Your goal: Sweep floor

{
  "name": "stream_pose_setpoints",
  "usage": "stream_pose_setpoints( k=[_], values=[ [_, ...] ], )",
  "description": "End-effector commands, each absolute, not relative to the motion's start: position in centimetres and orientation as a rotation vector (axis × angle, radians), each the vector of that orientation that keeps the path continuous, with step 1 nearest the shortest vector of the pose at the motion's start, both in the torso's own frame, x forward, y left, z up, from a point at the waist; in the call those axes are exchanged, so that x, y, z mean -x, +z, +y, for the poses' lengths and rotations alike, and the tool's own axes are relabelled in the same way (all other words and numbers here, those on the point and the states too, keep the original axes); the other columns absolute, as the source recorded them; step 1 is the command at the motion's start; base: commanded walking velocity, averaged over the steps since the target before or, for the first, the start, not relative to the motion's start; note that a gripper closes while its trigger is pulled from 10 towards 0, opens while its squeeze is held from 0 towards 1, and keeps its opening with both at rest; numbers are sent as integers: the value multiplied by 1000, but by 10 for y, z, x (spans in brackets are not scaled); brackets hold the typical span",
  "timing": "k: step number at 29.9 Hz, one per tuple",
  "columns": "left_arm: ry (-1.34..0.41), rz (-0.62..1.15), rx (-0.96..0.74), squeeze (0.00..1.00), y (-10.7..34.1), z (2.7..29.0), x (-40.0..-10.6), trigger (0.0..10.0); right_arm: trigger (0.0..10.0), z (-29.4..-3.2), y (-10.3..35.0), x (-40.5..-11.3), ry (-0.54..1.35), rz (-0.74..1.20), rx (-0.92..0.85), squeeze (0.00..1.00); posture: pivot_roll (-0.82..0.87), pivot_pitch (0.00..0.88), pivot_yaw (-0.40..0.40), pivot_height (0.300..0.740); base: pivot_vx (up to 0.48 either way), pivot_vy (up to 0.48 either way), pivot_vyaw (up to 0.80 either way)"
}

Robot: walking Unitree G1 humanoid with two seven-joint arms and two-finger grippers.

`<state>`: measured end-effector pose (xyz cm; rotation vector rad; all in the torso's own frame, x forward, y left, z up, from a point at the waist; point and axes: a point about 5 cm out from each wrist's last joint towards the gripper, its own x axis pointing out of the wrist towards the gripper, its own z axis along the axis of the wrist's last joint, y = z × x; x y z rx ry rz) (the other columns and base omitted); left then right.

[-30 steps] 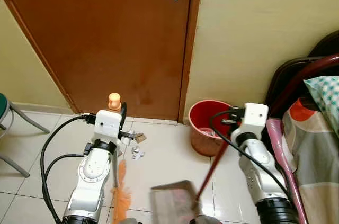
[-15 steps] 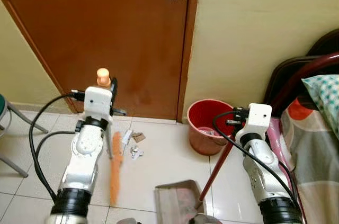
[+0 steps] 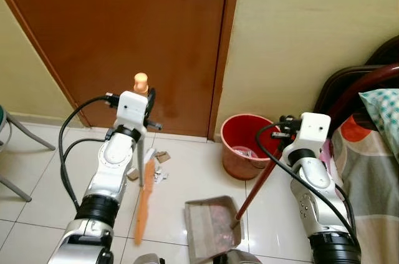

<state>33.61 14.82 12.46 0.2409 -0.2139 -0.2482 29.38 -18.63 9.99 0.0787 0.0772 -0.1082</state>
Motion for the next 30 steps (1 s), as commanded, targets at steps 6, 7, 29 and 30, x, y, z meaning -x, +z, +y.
stream_pose_setpoints(
  k=[6, 7, 29, 30],
  values=[
    [-389, -233, -268, 0, 124, 120, -340, 10000, 10000, -202, 91, -286, -251, 225, -45, 0, -120, 138, -25, 740, 0, 0, 0],
    [-420, -218, -285, 0, 120, 115, -338, 10000, 10000, -204, 89, -282, -244, 264, -19, 0, -125, 141, -26, 740, 0, 0, 0],
    [-450, -185, -223, 0, 106, 107, -329, 10000, 10000, -237, 98, -224, -244, 591, -34, 0, -133, 121, -15, 740, 0, 0, 0],
    [-450, -185, -223, 0, 106, 107, -329, 10000, 10000, -237, 98, -224, -244, 591, -34, 0, -133, 121, -15, 740, 0, 0, 0]
  ],
)
